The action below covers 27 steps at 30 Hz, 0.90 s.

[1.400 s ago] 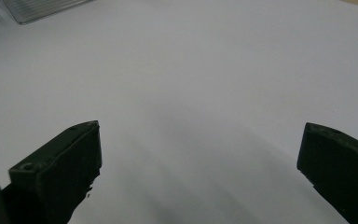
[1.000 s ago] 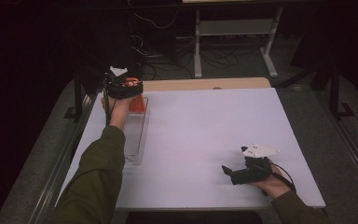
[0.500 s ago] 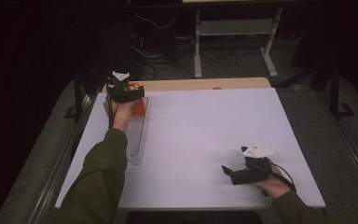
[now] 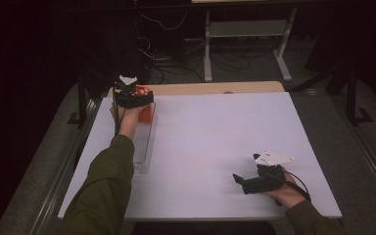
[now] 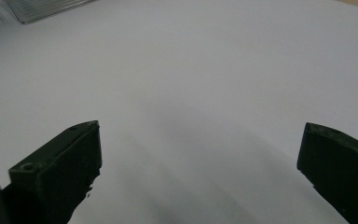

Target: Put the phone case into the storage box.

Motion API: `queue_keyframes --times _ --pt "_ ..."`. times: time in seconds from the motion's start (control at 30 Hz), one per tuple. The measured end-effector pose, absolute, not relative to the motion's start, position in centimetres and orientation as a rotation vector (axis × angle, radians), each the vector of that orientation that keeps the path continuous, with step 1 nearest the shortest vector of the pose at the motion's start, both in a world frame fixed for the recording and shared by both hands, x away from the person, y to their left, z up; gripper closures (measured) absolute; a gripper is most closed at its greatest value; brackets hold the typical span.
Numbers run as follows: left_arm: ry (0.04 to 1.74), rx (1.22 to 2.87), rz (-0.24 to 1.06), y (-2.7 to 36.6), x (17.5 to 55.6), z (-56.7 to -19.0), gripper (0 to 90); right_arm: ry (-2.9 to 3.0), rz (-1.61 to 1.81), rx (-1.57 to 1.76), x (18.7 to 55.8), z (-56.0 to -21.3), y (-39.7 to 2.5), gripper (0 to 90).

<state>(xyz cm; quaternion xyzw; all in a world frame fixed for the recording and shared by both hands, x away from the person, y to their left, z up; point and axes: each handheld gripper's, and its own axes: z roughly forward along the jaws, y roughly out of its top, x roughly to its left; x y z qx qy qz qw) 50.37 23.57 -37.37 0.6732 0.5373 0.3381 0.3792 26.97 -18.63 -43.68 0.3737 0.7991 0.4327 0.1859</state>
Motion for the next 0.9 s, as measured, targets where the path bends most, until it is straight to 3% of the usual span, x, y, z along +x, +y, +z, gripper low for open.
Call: queue_keyframes --times 0.53,0.9 --pt "1.373 1.667 0.839 24.1 50.4 -37.0 1.2 2.249 1.222 1.057 27.0 -43.7 -18.6 0.0" --pt "1.282 1.763 0.726 24.1 49.3 -36.0 0.4 2.251 1.227 1.071 26.9 -43.6 -18.5 0.0"
